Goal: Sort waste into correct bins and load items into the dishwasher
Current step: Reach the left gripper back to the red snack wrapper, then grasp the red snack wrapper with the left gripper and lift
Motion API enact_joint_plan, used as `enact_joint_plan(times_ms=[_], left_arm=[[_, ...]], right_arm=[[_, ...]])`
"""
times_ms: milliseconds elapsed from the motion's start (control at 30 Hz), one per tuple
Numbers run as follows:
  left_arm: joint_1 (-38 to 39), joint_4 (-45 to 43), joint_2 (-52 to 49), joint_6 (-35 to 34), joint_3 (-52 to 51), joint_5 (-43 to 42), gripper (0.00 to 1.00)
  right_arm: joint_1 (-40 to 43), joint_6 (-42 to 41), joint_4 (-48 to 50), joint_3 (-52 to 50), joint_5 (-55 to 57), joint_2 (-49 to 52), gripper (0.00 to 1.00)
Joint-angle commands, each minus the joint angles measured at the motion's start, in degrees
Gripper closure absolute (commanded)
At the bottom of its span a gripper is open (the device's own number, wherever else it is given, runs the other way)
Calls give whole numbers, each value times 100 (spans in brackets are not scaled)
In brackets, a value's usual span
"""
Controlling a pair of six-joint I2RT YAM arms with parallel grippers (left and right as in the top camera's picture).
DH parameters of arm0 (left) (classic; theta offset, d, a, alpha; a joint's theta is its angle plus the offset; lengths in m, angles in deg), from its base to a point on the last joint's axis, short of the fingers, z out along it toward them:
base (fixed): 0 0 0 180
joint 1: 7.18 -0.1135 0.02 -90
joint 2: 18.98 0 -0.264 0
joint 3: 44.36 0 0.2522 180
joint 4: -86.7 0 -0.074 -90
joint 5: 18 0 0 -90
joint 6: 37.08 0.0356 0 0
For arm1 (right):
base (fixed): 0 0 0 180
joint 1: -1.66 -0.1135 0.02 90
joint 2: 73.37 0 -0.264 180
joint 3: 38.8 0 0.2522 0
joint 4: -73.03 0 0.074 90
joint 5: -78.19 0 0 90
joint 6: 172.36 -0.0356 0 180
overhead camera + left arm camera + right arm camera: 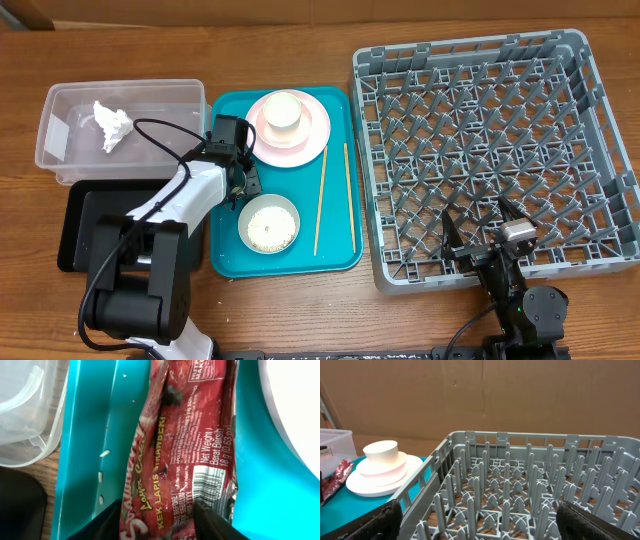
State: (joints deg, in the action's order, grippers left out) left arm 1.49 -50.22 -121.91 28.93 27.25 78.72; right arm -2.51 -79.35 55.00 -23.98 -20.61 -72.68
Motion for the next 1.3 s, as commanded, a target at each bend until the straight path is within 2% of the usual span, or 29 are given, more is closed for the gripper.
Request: enact_joint_plan(times_ms=[0, 200, 333, 733, 1000, 1167, 1267], left_arm=[[37, 42, -254, 2, -52, 122, 57], [37, 39, -247, 4, 33, 122, 60], [37, 42, -247, 4, 46, 120, 72], [37, 321, 4, 291, 210, 120, 96], [31, 1257, 942, 387, 1189, 118, 96], [22, 1340, 1390, 387, 1475, 168, 96], [-37, 1198, 1578, 341, 1482, 509, 96]], right_arm=[[17, 2, 31, -61, -31, -52, 0], [17, 2, 31, -61, -31, -52, 0], [17, 4, 31, -61, -31, -52, 0], [17, 4, 28, -61, -31, -52, 0], [17, 2, 31, -61, -31, -52, 0], [17, 2, 31, -61, -28, -52, 0], [17, 2, 31, -61, -31, -52, 0]])
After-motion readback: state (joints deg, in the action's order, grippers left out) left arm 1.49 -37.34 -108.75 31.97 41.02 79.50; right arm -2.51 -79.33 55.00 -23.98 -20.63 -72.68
